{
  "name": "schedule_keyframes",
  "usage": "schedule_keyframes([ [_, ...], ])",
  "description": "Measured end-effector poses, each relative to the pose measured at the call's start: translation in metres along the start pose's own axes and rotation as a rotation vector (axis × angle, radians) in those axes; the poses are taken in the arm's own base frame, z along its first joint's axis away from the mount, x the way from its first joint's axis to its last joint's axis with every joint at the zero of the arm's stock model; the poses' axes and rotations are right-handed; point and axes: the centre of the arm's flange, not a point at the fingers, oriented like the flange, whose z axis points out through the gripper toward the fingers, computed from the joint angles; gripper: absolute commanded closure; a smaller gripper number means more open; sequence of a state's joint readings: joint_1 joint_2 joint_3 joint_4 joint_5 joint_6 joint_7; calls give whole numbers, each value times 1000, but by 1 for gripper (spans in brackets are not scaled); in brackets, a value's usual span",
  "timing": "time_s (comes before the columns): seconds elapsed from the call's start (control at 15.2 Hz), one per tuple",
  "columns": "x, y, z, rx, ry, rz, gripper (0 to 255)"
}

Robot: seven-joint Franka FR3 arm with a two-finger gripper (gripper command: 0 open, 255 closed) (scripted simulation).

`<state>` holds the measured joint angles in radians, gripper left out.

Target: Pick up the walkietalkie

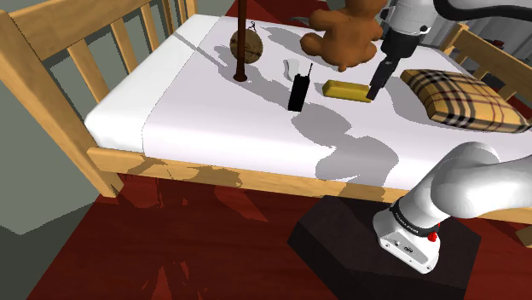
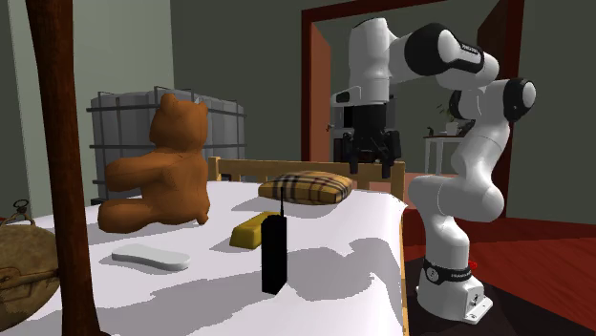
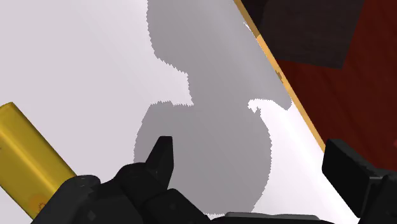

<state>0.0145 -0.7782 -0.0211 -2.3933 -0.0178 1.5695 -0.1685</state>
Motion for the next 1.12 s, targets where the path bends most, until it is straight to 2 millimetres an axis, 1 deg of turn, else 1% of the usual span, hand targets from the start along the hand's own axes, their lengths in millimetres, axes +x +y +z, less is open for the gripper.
schedule_keyframes([
  [0.07,0,0,0,0,0,0,0],
  [0.13,8,0,-2,-12,-19,-7,0],
  [0.2,22,-1,-5,-30,-49,-17,0],
  [0.33,55,-3,-11,-74,-126,-42,0],
  [0.4,76,-5,-10,-98,-167,-56,0],
  [0.59,127,-11,-10,-171,-294,-98,0],
  [0.73,167,-11,-3,-219,-378,-127,0],
  [0.79,183,-17,1,-244,-421,-142,0],
  [0.92,222,-24,9,-292,-505,-171,0],
  [1.06,259,-31,25,-341,-590,-200,0],
  [1.12,274,-31,33,-365,-633,-214,0],
])
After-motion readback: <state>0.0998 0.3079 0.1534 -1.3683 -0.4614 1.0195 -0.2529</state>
